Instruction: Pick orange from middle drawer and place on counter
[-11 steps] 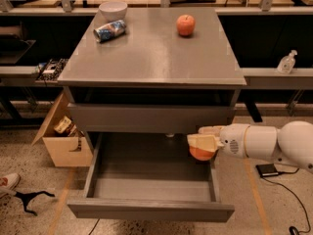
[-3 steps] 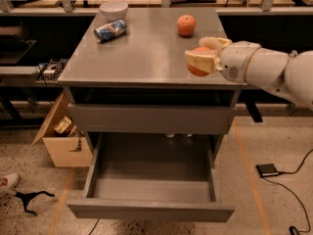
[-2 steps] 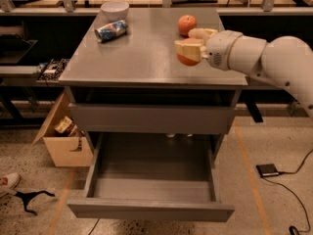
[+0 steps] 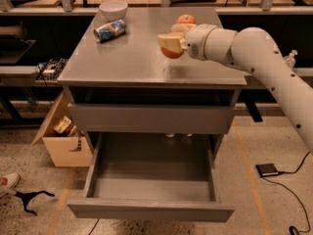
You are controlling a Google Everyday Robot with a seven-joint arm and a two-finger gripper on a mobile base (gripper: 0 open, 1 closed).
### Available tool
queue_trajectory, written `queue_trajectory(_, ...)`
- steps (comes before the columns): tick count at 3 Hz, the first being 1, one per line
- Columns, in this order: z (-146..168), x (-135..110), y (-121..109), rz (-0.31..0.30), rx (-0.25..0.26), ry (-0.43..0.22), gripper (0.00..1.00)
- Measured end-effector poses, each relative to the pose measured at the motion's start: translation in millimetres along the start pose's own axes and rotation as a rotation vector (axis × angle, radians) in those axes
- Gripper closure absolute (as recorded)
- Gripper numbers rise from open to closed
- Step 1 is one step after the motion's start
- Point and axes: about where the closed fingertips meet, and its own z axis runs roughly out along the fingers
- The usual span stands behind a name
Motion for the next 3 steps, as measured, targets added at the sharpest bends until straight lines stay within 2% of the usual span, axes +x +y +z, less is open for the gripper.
queue_trajectory(3,65.1,22.6,-12.2,0.068,-0.002,0.001,1.0)
